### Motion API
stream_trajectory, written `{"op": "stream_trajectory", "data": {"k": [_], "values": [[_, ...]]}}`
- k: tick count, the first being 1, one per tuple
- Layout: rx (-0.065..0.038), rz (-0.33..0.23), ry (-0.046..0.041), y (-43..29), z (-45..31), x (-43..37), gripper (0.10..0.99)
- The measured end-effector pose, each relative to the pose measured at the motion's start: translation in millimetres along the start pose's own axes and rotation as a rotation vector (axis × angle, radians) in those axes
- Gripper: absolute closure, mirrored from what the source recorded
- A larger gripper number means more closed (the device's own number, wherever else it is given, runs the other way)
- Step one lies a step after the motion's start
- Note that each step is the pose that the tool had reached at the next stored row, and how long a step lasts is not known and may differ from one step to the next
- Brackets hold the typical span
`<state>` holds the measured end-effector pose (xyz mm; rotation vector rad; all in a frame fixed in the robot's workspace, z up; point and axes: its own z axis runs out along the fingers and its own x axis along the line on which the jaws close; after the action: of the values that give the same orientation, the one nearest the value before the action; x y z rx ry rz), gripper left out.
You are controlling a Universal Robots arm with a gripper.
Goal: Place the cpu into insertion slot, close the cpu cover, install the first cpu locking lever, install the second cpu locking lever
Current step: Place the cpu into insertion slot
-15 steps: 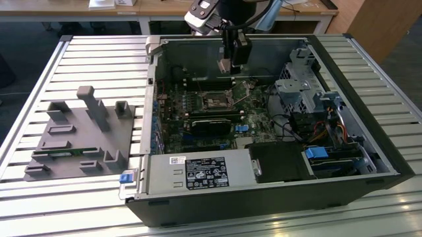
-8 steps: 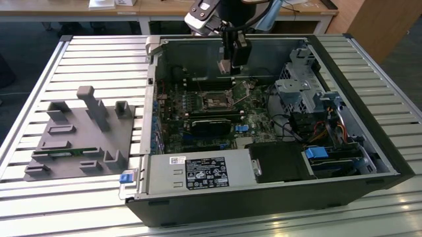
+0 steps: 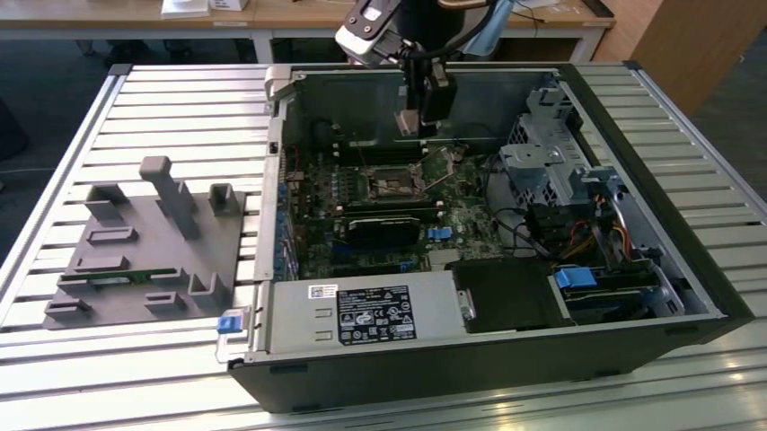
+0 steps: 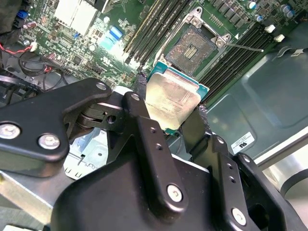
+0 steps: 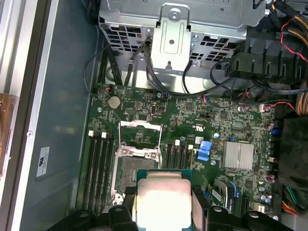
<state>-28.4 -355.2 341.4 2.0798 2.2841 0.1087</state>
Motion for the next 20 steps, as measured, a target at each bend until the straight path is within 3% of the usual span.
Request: {"op": "stream_trajectory", "data": {"k": [20], "values": [[0.0,0.0,0.0001,-0.5,6.2,-0.1,0.549]]}}
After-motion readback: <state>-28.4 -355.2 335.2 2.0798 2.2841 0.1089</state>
